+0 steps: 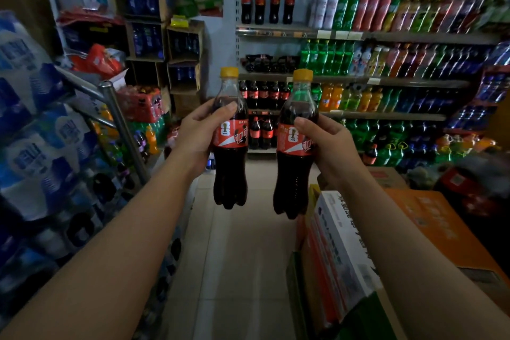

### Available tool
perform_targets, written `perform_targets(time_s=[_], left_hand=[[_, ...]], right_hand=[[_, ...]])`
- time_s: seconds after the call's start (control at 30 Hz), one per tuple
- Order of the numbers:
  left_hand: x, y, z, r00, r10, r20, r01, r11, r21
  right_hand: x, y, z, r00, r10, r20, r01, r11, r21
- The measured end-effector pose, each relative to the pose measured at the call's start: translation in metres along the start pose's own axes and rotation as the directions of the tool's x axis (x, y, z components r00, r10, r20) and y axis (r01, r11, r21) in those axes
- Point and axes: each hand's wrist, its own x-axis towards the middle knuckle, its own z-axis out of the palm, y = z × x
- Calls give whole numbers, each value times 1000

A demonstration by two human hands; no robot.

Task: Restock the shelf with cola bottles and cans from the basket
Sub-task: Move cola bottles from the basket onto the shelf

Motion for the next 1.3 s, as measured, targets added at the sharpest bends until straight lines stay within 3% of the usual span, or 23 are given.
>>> perform_targets(time_s=[0.5,0.97,1.3], left_hand=[[286,-23,-27,987,-44,155,51,998,-44],[555,-86,38,989,-82,122,97,987,-125],[734,-113,63,996,-56,63,60,996,-66]], right_hand=[[260,42,33,995,-51,-91,50,999,-10],[547,82,-34,999,-20,-28,19,999,-26],[738,99,-57,999,45,17,-45,998,42]])
